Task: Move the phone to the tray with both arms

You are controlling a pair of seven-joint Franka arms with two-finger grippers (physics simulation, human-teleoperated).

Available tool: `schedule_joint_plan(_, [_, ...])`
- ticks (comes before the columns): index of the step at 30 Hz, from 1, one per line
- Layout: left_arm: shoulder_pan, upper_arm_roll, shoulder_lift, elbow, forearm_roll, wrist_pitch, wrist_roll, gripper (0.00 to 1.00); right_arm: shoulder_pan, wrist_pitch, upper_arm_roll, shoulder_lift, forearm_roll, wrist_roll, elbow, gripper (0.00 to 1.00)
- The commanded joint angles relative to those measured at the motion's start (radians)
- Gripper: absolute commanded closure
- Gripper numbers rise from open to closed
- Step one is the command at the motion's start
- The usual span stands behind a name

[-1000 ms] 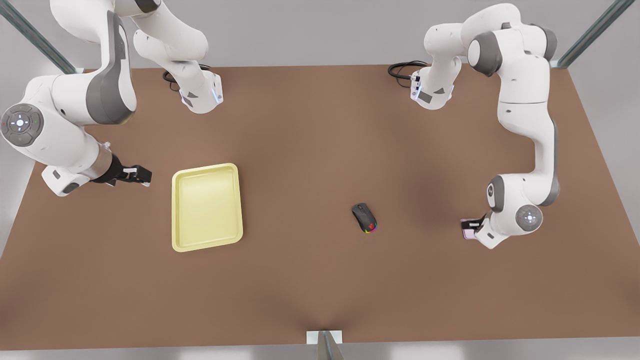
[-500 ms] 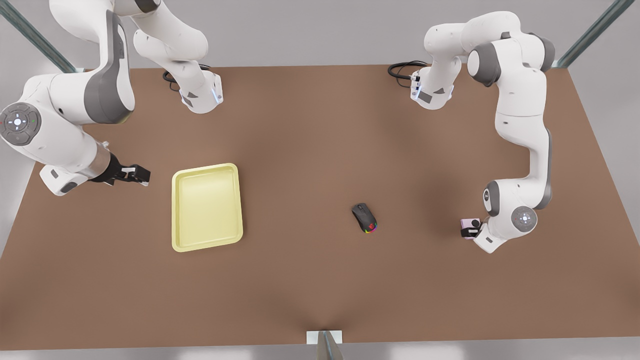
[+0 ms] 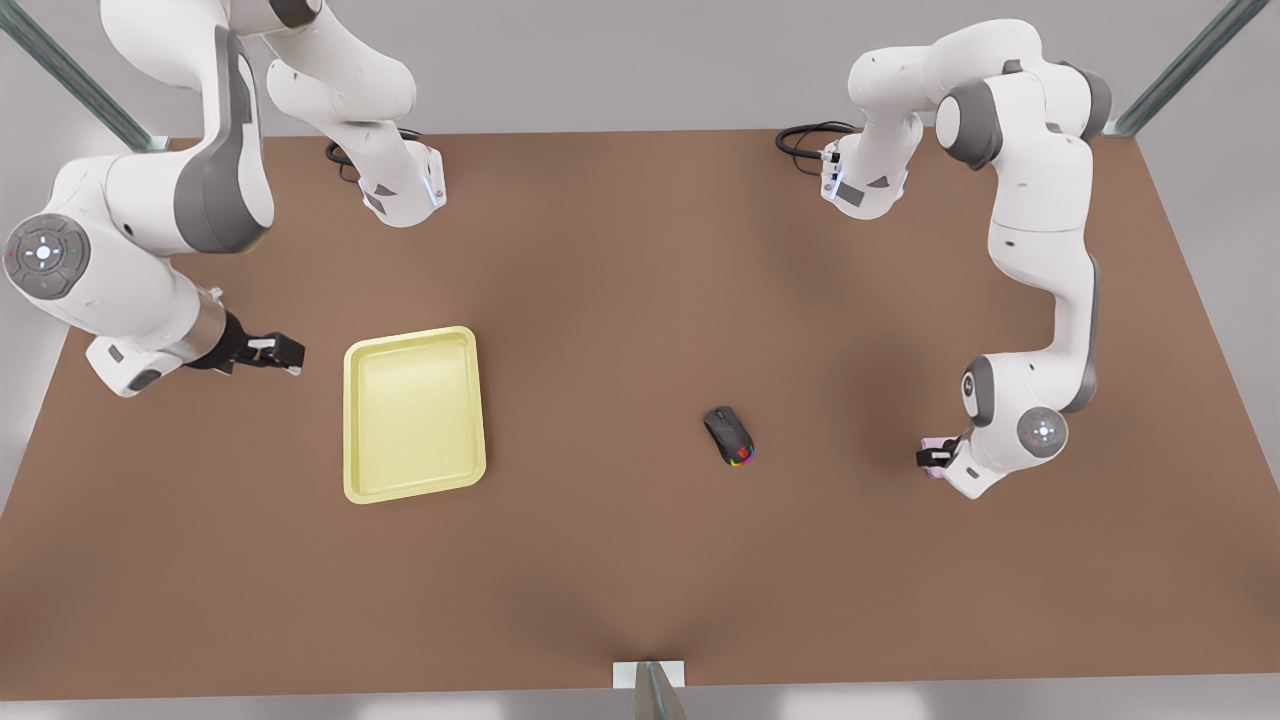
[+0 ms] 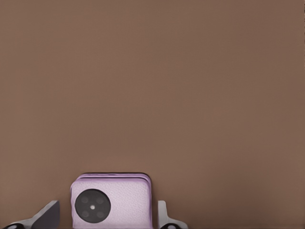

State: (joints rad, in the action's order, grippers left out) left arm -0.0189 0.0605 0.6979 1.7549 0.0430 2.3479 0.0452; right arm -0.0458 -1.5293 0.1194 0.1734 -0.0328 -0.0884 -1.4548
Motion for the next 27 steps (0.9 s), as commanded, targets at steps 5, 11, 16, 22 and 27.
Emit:
schedule_joint_plan(5, [0.001, -0.002, 0.006, 0.000, 0.002, 0.004, -0.001, 0.00, -0.003, 0.006, 0.000, -0.008, 0.001, 0.007, 0.004, 0.00])
schedule_joint_plan(11, [-0.001, -0.002, 0.009, -0.002, 0.000, 0.008, -0.001, 0.00, -0.006, 0.011, -0.001, -0.003, 0.002, 0.024, 0.004, 0.00])
schedule_joint_plan(16, [-0.001, -0.002, 0.015, -0.005, -0.005, 0.008, -0.001, 0.00, -0.006, 0.011, -0.001, -0.003, 0.002, 0.024, 0.004, 0.00])
schedule_joint_plan(22, [-0.001, -0.002, 0.015, -0.009, -0.018, 0.008, -0.001, 0.24, -0.011, 0.009, -0.006, 0.001, 0.030, 0.024, 0.005, 0.00])
schedule_joint_plan(27, [0.001, -0.002, 0.017, -0.015, -0.023, 0.007, -0.002, 0.24, -0.009, 0.008, -0.006, 0.003, 0.030, 0.019, 0.005, 0.00])
